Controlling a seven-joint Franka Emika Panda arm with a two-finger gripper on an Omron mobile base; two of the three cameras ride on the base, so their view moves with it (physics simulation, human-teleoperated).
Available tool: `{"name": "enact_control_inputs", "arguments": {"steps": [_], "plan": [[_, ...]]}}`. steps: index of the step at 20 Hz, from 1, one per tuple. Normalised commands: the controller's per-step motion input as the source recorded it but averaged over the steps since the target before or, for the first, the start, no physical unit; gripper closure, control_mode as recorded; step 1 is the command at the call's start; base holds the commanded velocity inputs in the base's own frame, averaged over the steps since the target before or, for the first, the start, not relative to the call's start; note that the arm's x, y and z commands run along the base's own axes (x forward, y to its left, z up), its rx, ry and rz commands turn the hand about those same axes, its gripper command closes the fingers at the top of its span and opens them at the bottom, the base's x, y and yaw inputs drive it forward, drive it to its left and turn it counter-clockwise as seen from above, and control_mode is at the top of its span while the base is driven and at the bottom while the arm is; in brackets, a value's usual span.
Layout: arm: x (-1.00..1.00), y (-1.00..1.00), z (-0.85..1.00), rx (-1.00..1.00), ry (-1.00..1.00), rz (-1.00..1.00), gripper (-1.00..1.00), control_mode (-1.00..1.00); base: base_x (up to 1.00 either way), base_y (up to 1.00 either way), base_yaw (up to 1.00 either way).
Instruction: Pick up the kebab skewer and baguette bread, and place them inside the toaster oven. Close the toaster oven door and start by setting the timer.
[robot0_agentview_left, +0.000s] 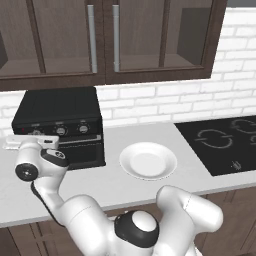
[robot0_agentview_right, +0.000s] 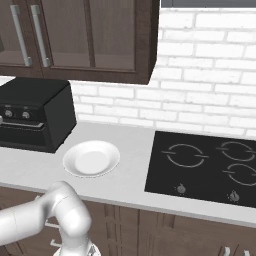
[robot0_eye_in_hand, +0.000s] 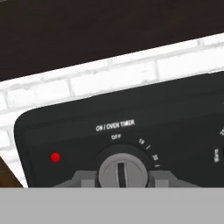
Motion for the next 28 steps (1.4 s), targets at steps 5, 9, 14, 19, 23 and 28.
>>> {"name": "enact_control_inputs", "arguments": {"steps": [5, 9, 14, 19, 23, 28], "plan": [[0.06, 0.00, -0.02, 0.14, 0.00, 0.01, 1.00, -1.00, 0.00, 0.00, 0.00], [0.00, -0.02, 0.00, 0.16, 0.00, 0.00, 1.00, -1.00, 0.00, 0.00, 0.00], [0.00, 0.00, 0.00, 0.14, -0.01, 0.00, 1.00, -1.00, 0.00, 0.00, 0.00], [0.00, 0.00, 0.00, 0.13, 0.00, 0.00, 1.00, -1.00, 0.00, 0.00, 0.00], [0.00, 0.00, 0.00, 0.14, 0.00, 0.00, 1.00, -1.00, 0.00, 0.00, 0.00], [0.00, 0.00, 0.00, 0.14, 0.00, 0.00, 1.00, -1.00, 0.00, 0.00, 0.00]]}}
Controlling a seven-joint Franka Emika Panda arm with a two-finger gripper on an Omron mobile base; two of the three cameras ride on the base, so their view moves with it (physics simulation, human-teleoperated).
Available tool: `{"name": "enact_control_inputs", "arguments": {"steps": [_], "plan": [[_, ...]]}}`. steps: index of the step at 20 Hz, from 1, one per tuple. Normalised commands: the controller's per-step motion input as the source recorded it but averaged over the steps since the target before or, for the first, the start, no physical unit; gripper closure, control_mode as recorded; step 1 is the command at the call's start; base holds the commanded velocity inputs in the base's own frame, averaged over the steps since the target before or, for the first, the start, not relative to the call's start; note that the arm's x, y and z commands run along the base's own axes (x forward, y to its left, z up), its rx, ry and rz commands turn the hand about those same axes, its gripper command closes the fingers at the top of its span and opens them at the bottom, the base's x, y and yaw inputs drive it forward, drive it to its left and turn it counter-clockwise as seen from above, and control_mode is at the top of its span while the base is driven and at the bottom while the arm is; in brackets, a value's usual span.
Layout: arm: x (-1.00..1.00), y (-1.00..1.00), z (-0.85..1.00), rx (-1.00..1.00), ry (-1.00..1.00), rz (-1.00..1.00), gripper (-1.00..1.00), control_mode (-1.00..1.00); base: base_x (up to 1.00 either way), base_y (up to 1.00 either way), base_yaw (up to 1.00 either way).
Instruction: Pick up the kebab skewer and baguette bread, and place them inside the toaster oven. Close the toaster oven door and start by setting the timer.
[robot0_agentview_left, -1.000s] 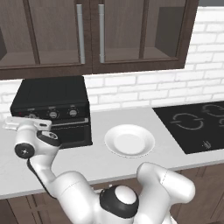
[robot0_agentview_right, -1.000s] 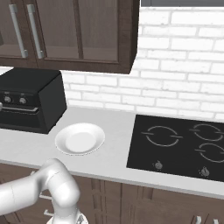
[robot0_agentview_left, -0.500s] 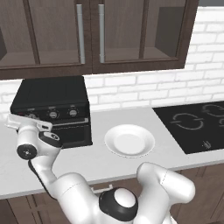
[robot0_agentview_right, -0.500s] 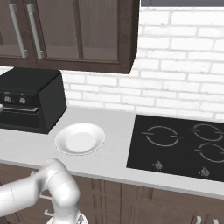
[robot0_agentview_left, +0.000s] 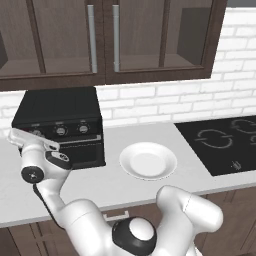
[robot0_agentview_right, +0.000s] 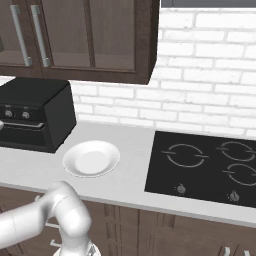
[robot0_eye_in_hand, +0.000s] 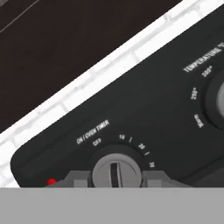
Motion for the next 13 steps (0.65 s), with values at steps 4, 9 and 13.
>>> {"name": "enact_control_inputs", "arguments": {"steps": [4, 9, 13], "plan": [[0.00, 0.00, 0.00, 0.15, -0.01, 0.00, 1.00, -1.00, 0.00, 0.00, 0.00], [0.00, 0.00, 0.00, 0.17, -0.02, 0.00, 1.00, -1.00, 0.00, 0.00, 0.00], [0.00, 0.00, 0.00, 0.19, -0.03, -0.01, 1.00, -1.00, 0.00, 0.00, 0.00]]}}
